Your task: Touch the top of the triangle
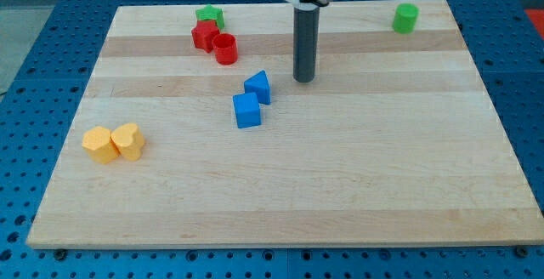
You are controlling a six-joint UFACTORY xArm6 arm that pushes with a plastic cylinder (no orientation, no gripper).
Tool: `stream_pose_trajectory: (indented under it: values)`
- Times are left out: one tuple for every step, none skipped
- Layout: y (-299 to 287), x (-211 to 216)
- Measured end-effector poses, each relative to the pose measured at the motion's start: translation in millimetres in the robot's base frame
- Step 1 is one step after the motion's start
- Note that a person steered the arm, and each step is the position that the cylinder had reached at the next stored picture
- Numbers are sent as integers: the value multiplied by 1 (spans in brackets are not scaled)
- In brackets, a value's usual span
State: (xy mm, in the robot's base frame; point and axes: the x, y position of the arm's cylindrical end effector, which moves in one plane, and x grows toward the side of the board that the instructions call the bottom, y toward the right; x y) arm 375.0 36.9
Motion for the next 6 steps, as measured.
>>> stream_pose_trajectory:
  values:
    - [4, 5]
    - [10, 6]
    - [67, 46]
    - [33, 147]
    - [-70, 214]
    - [-189, 236]
